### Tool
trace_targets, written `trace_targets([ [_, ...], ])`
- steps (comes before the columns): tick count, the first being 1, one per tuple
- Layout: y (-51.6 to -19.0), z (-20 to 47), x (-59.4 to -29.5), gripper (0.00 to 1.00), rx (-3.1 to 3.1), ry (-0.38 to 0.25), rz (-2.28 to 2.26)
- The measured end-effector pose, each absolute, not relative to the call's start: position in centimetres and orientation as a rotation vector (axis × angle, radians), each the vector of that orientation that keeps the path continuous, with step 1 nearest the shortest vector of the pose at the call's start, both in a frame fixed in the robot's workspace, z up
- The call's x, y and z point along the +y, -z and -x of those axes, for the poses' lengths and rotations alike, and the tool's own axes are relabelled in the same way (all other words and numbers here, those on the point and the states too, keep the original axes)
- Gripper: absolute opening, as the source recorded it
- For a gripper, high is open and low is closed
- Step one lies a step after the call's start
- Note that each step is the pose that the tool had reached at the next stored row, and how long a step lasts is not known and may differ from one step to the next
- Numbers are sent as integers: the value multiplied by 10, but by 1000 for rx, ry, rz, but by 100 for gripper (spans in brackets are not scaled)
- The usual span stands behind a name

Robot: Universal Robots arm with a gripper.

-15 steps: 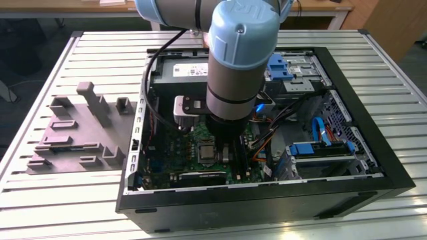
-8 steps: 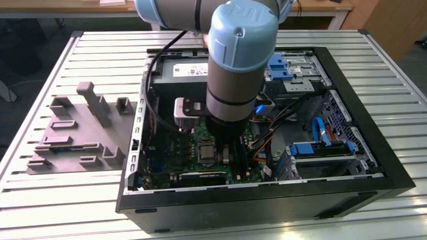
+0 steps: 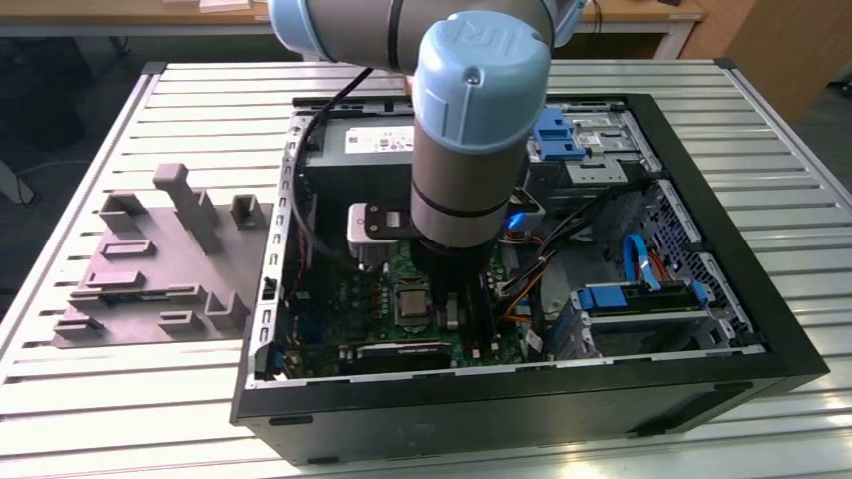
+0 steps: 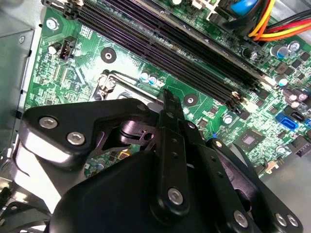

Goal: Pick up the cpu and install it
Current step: 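Install the first cpu locking lever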

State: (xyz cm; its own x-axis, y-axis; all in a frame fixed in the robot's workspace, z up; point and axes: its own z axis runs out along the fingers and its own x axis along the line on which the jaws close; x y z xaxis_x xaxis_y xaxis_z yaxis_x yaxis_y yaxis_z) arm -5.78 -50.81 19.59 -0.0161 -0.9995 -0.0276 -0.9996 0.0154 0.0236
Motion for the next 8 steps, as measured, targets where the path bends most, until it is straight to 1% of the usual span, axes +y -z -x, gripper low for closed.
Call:
trace_targets([
  [8, -190, 58, -508, 11, 2222, -57, 2217],
])
